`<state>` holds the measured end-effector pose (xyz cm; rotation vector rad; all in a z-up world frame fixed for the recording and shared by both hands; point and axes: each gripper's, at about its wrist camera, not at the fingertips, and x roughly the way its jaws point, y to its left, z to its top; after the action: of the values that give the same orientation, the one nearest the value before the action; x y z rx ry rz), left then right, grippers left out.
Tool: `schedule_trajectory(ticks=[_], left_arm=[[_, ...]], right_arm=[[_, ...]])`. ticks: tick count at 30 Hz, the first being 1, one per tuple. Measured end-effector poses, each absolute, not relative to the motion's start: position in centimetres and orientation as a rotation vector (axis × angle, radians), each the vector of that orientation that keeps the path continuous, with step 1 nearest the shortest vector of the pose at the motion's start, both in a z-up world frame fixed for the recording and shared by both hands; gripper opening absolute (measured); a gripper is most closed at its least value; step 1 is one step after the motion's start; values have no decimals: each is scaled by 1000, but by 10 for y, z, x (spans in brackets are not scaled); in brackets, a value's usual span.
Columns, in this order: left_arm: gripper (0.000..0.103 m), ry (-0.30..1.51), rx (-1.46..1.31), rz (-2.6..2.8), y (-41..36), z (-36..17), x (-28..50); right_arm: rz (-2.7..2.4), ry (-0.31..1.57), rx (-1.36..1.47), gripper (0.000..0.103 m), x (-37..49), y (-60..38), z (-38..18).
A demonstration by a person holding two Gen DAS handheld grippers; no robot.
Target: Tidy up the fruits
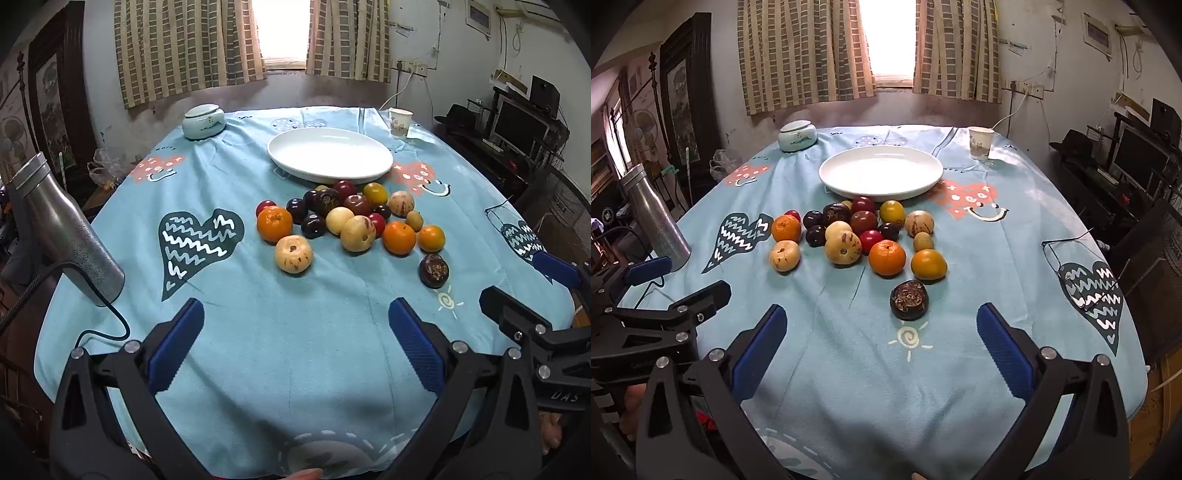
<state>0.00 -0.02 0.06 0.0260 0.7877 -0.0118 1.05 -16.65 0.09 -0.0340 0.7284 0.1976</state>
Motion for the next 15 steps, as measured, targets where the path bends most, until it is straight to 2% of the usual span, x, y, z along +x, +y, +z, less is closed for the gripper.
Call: schedule_trajectory(ticks=[15], left_arm=[[101, 802, 25, -18, 2, -5, -2]], right_arm=[[205, 726, -23, 102, 8, -166, 1]])
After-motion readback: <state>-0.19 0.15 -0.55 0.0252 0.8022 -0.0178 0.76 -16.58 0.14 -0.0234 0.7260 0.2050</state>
